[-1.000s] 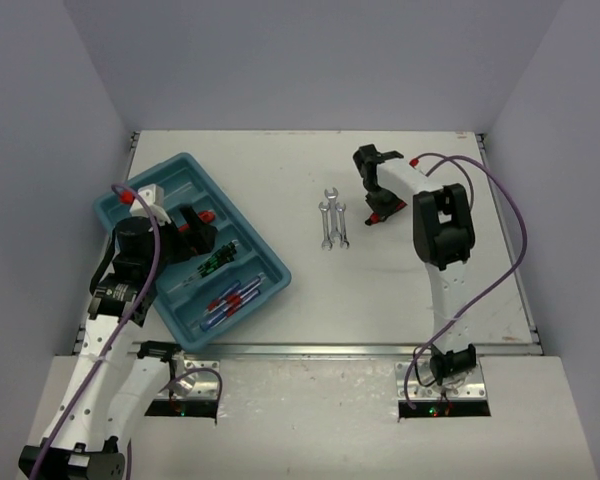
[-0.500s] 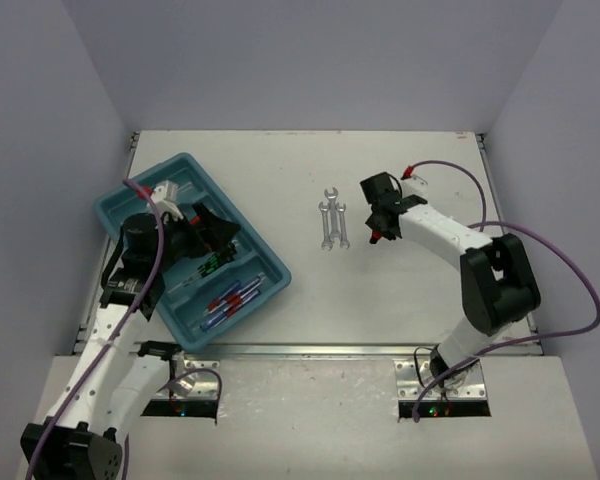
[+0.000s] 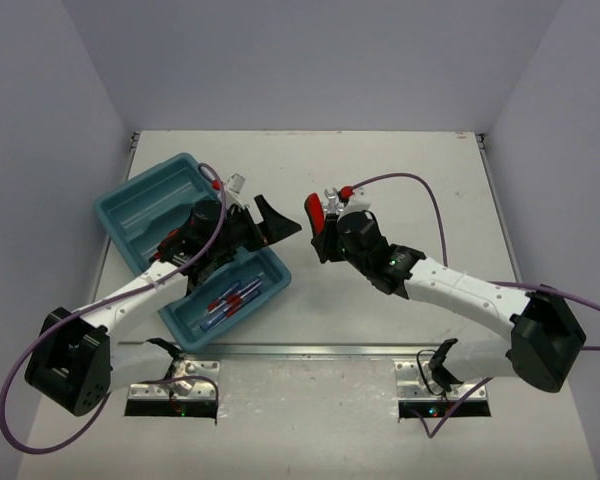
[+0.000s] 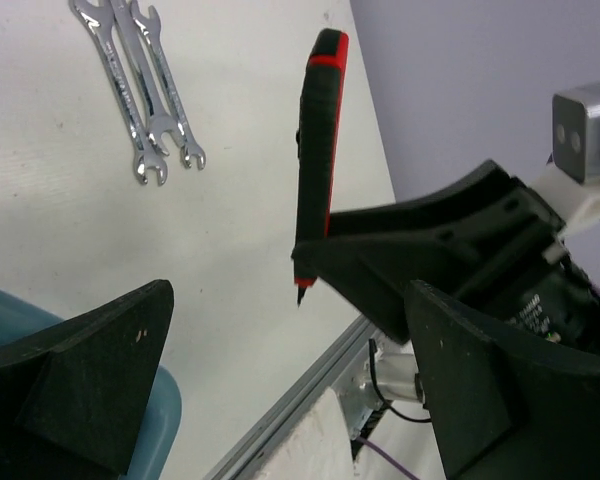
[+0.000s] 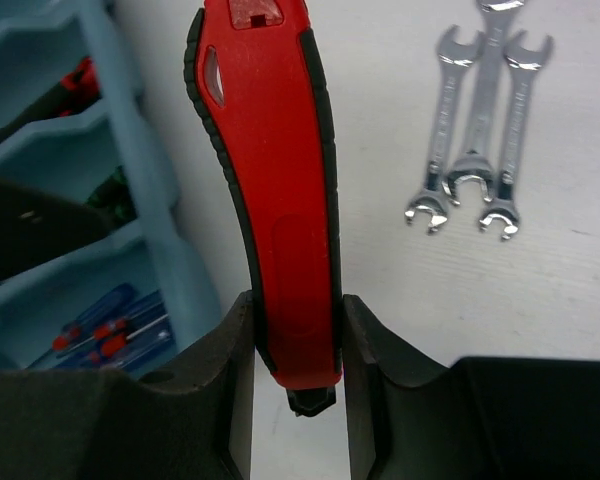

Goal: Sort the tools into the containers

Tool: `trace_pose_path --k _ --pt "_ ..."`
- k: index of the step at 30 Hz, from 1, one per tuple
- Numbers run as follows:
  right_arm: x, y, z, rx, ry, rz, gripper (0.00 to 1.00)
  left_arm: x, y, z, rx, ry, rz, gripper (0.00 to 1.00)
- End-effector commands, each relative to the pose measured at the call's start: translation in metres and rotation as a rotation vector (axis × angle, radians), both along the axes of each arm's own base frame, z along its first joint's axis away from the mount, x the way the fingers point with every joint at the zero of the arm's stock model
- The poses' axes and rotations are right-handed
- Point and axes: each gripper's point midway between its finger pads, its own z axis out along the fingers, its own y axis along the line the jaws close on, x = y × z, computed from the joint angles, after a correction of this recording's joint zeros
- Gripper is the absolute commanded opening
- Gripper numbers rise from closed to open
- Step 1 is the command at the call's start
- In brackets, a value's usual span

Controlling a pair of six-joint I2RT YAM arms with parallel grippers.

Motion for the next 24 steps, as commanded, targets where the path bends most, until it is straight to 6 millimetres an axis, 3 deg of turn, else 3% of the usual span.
trace_pose_path --k 1,5,7,8,11,12,13,14,15,17,18,19,21,22,24 --pt "-0.008 0.04 0.059 0.131 -0.186 0.152 0.0 0.017 -0.02 0.045 -0.097 -0.12 0.014 0.91" --pt "-0.02 0.058 0.068 0.159 -0.198 0.224 0.0 0.019 -0.024 0.044 -0.104 -0.121 0.014 0.87" --pt "-0.026 0.066 0.071 0.168 -0.2 0.261 0.0 0.021 -0.025 0.046 -0.107 -0.132 0.017 0.76" --pt "-0.029 0.069 0.073 0.172 -0.205 0.275 0.0 0.021 -0.026 0.047 -0.108 -0.137 0.018 0.67" --pt "-0.03 0.073 0.078 0.184 -0.212 0.282 0.0 0.022 -0.027 0.053 -0.11 -0.153 0.015 0.11" --pt "-0.029 0.072 0.079 0.184 -0.217 0.274 0.0 0.023 -0.027 0.054 -0.103 -0.152 0.021 0.0" --pt "-0.028 0.071 0.08 0.182 -0.22 0.266 0.01 0.024 -0.025 0.053 -0.092 -0.15 0.029 0.0" --pt "-0.027 0.07 0.08 0.177 -0.222 0.263 0.09 0.026 -0.022 0.053 -0.076 -0.147 0.047 0.0" --pt "-0.028 0.069 0.078 0.169 -0.223 0.264 0.26 0.03 -0.018 0.051 -0.057 -0.142 0.082 0.0" --pt "-0.027 0.064 0.074 0.156 -0.214 0.248 0.72 0.04 -0.006 0.051 -0.024 -0.141 0.16 0.0" --pt "-0.026 0.057 0.072 0.142 -0.207 0.213 0.94 0.047 0.004 0.054 0.001 -0.142 0.215 0.0" --pt "-0.022 0.043 0.066 0.107 -0.196 0.152 0.99 0.056 0.023 0.053 0.04 -0.127 0.301 0.0" --pt "-0.017 0.019 0.058 0.06 -0.186 0.045 0.99 0.068 0.058 0.049 0.092 -0.085 0.436 0.0" --pt "-0.015 -0.002 0.045 0.015 -0.168 -0.029 0.99 0.08 0.091 0.051 0.102 -0.062 0.556 0.0" --pt "-0.014 -0.035 0.045 0.022 -0.187 -0.147 0.99 0.082 0.147 0.04 0.084 0.045 0.75 0.0"
